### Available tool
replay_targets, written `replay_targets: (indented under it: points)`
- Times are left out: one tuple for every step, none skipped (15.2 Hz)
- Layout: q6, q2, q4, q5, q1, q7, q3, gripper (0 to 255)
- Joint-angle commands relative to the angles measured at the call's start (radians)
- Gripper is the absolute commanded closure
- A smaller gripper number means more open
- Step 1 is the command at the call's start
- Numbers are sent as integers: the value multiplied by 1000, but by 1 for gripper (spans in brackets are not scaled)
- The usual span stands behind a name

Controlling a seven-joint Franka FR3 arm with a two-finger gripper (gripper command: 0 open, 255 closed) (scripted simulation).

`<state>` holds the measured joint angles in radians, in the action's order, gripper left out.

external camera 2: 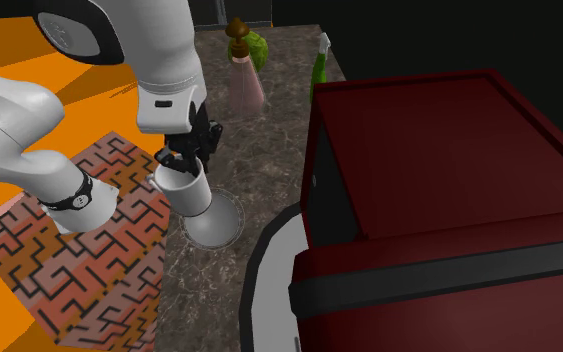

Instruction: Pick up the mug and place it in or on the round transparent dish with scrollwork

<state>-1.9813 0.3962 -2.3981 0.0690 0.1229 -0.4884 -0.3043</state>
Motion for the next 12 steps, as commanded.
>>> replay_targets:
  points:
    - [-29, -10, -19, -1, 0, -2, -3, 255]
    - [-43, -14, -28, -1, 0, -4, -5, 255]
    - [-58, -20, -38, -1, 0, -5, -6, 255]
    - [-72, -25, -47, -2, -1, -6, -8, 255]
    - [-87, -31, -56, -3, -1, -8, -10, 255]
    - [-102, -37, -65, -3, -1, -9, -11, 255]
    - [-116, -43, -74, -4, -1, -11, -13, 255]
    - [-131, -49, -82, -5, -2, -12, -15, 255]
    - [-146, -56, -91, -6, -2, -14, -17, 255]
    - [-154, -60, -95, -7, -2, -15, -18, 255]
    - [-154, -60, -95, -7, -2, -15, -18, 255]
    - [-154, -60, -95, -7, -2, -15, -18, 255]
